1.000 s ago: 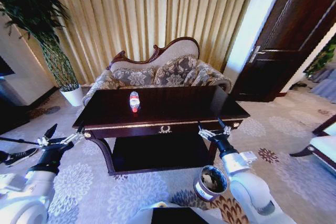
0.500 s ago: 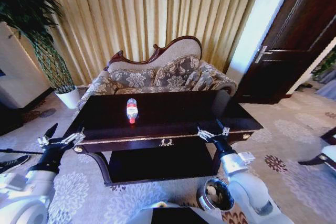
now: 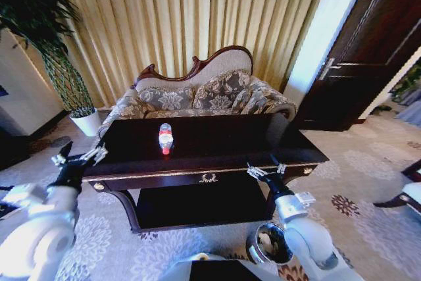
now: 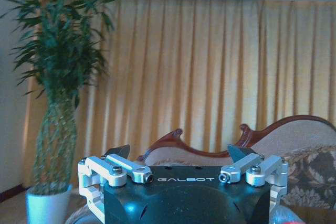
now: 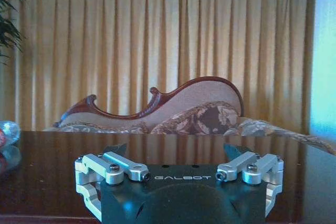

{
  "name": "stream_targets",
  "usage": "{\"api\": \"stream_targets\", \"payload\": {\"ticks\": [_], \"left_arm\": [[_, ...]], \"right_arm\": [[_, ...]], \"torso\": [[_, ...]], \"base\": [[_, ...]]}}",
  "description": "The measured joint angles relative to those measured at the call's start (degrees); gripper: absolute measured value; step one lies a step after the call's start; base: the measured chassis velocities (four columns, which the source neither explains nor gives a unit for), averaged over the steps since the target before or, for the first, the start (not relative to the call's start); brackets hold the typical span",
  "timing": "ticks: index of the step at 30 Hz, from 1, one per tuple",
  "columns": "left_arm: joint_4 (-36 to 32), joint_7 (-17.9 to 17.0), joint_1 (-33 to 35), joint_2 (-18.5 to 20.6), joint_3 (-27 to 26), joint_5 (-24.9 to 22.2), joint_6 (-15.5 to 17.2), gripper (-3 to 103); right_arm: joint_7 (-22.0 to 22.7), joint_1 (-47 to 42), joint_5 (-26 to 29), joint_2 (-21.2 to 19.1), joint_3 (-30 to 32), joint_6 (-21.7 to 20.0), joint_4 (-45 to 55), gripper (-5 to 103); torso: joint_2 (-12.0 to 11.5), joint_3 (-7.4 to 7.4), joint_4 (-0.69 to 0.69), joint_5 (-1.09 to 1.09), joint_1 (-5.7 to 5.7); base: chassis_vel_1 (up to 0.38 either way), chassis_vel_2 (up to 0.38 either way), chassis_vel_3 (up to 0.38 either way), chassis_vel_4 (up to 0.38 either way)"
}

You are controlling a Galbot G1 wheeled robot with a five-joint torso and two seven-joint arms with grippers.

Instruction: Move to the front of the table and place the trash on the table into the trash bin.

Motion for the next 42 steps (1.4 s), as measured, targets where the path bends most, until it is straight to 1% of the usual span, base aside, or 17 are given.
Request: {"api": "stream_targets", "payload": {"ticks": [1, 4, 5, 9, 10, 15, 17, 18, 20, 22, 25, 26, 28, 32, 33, 34, 42], "left_arm": [[0.0, 0.0, 0.0, 0.0, 0.0, 0.0, 0.0, 100], [4.0, -1.7, -8.1, 4.5, 4.6, -3.0, 2.2, 100], [4.0, -1.7, -8.1, 4.5, 4.6, -3.0, 2.2, 100], [7.0, -4.7, -16.1, 7.0, 10.6, -6.8, 6.0, 100], [7.0, -4.7, -16.1, 7.0, 10.6, -6.8, 6.0, 100], [10.5, -8.4, -24.0, 8.2, 19.3, -8.4, 10.0, 100], [11.3, -9.0, -25.5, 8.1, 20.8, -8.6, 10.5, 100], [12.9, -9.6, -28.3, 7.8, 23.5, -8.8, 11.2, 100], [13.6, -9.8, -29.6, 7.6, 24.8, -8.8, 11.5, 100], [15.0, -10.1, -32.4, 6.8, 28.4, -8.8, 12.4, 100], [16.2, -13.3, -36.0, 5.2, 34.1, -8.7, 14.3, 100], [16.2, -13.3, -36.0, 5.2, 34.1, -8.7, 14.3, 100], [17.3, -18.5, -38.4, 3.2, 38.9, -9.3, 16.3, 100], [18.6, -21.1, -40.1, 1.0, 43.2, -9.4, 16.8, 100], [20.2, -23.4, -41.4, -1.4, 46.6, -9.1, 16.8, 100], [21.4, -24.1, -42.1, -2.8, 48.1, -8.8, 16.8, 100], [24.1, -27.1, -43.2, -6.3, 50.0, -8.3, 17.4, 100]], "right_arm": [[0.0, 0.0, 0.0, 0.0, 0.0, 0.0, 0.0, 100], [0.6, -0.2, -1.1, 0.0, 0.2, -0.9, -0.4, 100], [0.6, -0.2, -1.1, 0.0, 0.2, -0.9, -0.4, 100], [1.2, 0.0, -1.9, 0.4, 0.1, -1.2, -1.5, 100], [1.2, 0.0, -1.9, 0.4, 0.1, -1.2, -1.5, 100], [1.8, 0.4, -2.6, 0.0, -0.1, -1.3, -3.3, 100], [1.8, 0.5, -2.6, 0.0, -0.1, -1.3, -3.5, 100], [1.8, 0.8, -2.7, 0.0, -0.1, -1.3, -4.0, 100], [1.8, 1.0, -2.7, 0.0, -0.1, -1.3, -4.3, 100], [1.8, 1.3, -2.7, 0.1, -0.1, -1.3, -4.9, 100], [1.8, 1.9, -2.7, 0.1, -0.2, -1.3, -5.9, 100], [1.8, 1.9, -2.7, 0.1, -0.2, -1.3, -5.9, 100], [1.8, 2.2, -2.6, -0.4, -0.2, -1.3, -6.4, 100], [1.8, 2.8, -2.2, -1.3, 0.1, -1.3, -7.1, 100], [1.8, 3.6, -1.8, -1.7, 0.2, -1.3, -8.2, 100], [1.8, 4.1, -1.6, -1.7, 0.0, -1.2, -8.7, 100], [1.8, 5.2, -1.5, -1.6, -0.3, -1.1, -10.0, 100]], "torso": [[0.0, 0.0, 0.0, 0.0, 0.0], [0.0, 0.0, 0.0, 0.01, 0.0], [0.0, 0.0, 0.0, 0.01, 0.0], [0.0, 0.0, 0.0, 0.0, 0.0], [0.0, 0.0, 0.0, 0.0, 0.0], [0.0, 0.0, 0.02, 0.01, 0.0], [0.0, 0.0, 0.01, 0.0, 0.0], [0.0, 0.0, 0.01, 0.02, 0.0], [0.0, 0.0, 0.0, 0.0, 0.0], [0.0, 0.0, 0.01, 0.0, 0.0], [0.0, -0.01, 0.0, 0.02, 0.0], [0.0, -0.01, 0.0, 0.02, 0.0], [0.0, 0.0, 0.0, 0.02, 0.0], [0.0, 0.0, 0.0, 0.01, 0.0], [0.0, 0.0, 0.0, 0.02, 0.0], [0.0, 0.0, 0.0, 0.02, 0.0], [0.0, 0.0, 0.01, 0.01, 0.0]], "base": [[0.0, 0.0, 0.0, 0.0], [0.0, 0.0, 0.0, 0.0], [0.0, 0.0, 0.0, 0.0], [0.0, 0.0, 0.0, 0.0], [0.0, 0.0, 0.0, 0.0], [0.0, 0.0, 0.0, 0.0], [0.0, 0.0, 0.0, 0.0], [0.0, 0.0, 0.0, 0.0], [0.0, 0.0, 0.0, 0.0], [0.0, 0.0, 0.0, 0.0], [0.0, 0.0, 0.0, 0.0], [0.0, 0.0, 0.0, 0.0], [0.0, 0.0, 0.0, 0.0], [0.0, 0.0, 0.0, 0.0], [0.0, 0.0, 0.0, 0.0], [0.0, 0.0, 0.0, 0.0], [0.0, 0.0, 0.0, 0.0]]}}
